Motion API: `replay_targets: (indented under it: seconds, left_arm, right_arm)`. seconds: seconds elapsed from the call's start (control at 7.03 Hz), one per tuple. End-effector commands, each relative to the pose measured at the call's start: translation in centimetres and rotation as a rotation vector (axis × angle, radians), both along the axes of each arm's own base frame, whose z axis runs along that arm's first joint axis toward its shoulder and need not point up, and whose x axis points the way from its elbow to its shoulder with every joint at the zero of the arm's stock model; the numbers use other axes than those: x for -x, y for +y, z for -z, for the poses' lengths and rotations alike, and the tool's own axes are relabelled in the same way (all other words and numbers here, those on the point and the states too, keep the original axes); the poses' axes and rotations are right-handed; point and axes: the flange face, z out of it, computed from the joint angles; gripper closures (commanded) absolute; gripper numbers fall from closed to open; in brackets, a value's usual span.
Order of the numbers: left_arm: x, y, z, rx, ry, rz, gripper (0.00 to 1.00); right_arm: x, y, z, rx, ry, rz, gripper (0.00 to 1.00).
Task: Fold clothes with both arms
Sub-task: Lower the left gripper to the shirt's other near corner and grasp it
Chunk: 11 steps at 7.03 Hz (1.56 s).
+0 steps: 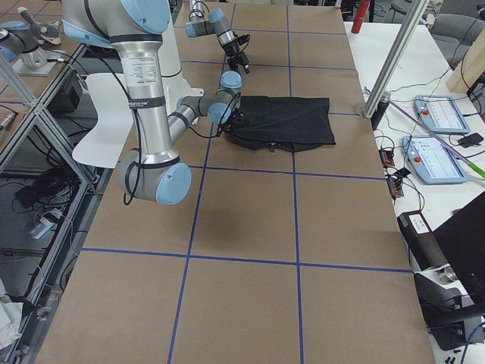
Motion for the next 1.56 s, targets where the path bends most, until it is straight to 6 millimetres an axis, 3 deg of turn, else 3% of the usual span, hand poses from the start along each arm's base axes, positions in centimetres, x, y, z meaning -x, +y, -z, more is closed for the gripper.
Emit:
replay_targets:
  seconds: [0.0, 0.85, 1.42]
  left_arm:
    - [-1.7, 3.0, -0.5, 0.016, -0.006, -0.044, 0.06]
    - [-3.6, 5.1, -0.9, 0.021, -0.032, -0.086, 0.1]
    - [-7.5, 5.0, -1.1, 0.025, -0.053, -0.094, 0.17]
  right_arm:
    - [0.0, 0.2, 0.1, 0.011, -0.006, 0.014, 1.0]
    - [0.2, 0.2, -0.1, 0.017, -0.004, 0.02, 1.0]
    - [0.0, 0.1, 0.0, 0.021, -0.008, 0.021, 1.0]
